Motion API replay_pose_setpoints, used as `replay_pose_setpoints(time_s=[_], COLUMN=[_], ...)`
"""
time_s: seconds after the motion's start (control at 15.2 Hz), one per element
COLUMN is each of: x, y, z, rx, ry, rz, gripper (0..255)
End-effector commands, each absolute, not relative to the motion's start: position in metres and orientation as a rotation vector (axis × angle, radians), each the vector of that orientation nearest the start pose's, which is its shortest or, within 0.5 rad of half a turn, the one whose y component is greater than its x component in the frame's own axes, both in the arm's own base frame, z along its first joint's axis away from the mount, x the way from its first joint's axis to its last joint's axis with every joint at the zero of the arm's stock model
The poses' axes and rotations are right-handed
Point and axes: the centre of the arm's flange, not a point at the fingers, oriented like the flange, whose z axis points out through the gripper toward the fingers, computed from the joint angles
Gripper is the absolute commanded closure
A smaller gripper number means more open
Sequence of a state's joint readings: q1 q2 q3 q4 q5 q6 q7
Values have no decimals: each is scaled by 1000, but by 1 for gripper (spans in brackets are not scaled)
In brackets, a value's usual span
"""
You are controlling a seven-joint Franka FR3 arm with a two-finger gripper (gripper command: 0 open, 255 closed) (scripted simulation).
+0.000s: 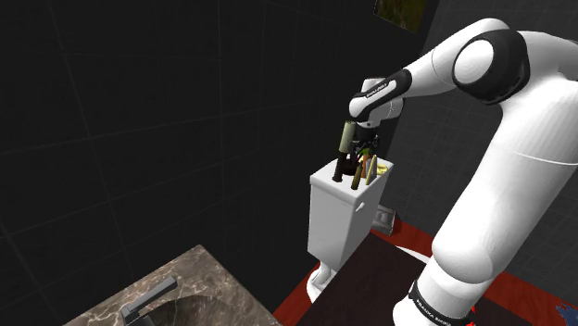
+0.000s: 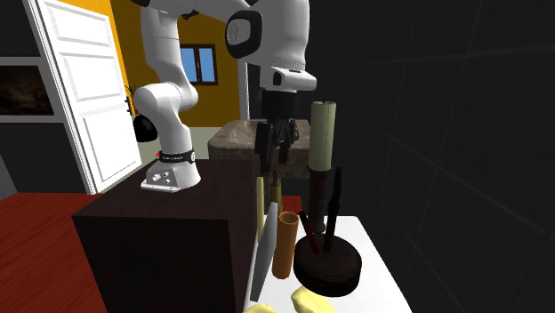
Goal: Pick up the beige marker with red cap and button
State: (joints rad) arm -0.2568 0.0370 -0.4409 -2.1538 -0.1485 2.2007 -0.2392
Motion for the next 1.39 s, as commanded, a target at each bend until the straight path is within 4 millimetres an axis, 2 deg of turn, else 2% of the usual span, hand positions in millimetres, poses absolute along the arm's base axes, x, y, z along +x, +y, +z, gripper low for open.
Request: replay_pose_setpoints(time_s=[0.0,0.2,0.26,0.86,1.32], x=[414,414,414,414,414], y=[-354,-354,-354,-354,-354], z=[375,366,367,366,403], rx=[-3212,-3212,-3212,-3212,-3212], ry=[603,603,604,603,603], rz=[81,81,81,81,81], gripper=[0,0,255,255,255])
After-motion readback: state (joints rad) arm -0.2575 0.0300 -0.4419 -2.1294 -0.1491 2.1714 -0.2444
